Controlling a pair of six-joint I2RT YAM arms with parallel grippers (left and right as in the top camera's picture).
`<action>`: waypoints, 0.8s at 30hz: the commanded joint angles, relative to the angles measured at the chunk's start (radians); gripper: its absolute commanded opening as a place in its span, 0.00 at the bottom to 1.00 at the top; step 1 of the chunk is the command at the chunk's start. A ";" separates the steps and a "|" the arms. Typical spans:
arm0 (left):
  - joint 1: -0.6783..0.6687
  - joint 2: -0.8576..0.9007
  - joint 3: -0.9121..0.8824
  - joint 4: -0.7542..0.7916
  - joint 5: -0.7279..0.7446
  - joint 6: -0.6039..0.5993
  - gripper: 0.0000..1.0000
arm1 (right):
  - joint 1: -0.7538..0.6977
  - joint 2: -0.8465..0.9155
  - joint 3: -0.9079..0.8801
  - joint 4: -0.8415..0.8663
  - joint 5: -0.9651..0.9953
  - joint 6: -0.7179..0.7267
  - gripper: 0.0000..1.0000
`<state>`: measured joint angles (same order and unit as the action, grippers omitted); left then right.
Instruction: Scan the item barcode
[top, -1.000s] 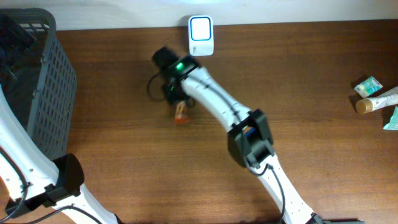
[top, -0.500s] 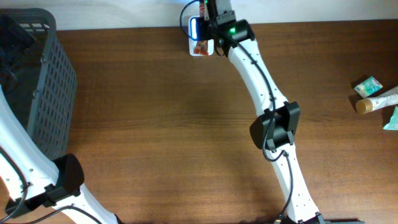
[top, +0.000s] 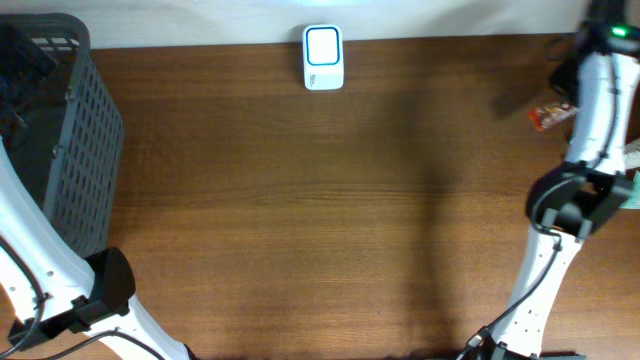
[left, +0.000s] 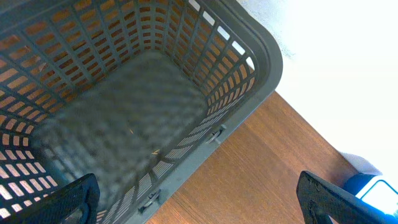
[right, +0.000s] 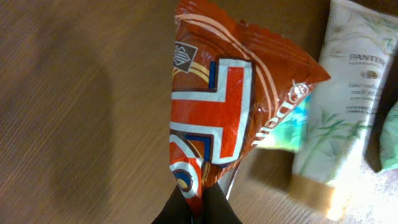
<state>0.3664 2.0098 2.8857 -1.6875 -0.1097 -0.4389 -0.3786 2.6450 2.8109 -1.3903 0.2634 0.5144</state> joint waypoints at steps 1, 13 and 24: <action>0.003 -0.015 0.008 0.000 -0.008 -0.005 0.99 | -0.090 -0.051 0.005 0.025 -0.161 0.031 0.04; 0.003 -0.015 0.008 0.000 -0.008 -0.005 0.99 | -0.167 -0.023 0.004 0.030 -0.037 0.104 0.15; 0.003 -0.015 0.008 0.000 -0.008 -0.005 0.99 | -0.191 -0.415 0.006 -0.224 0.037 0.040 0.52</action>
<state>0.3664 2.0098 2.8857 -1.6875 -0.1097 -0.4389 -0.5854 2.3692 2.8105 -1.5551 0.2844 0.5678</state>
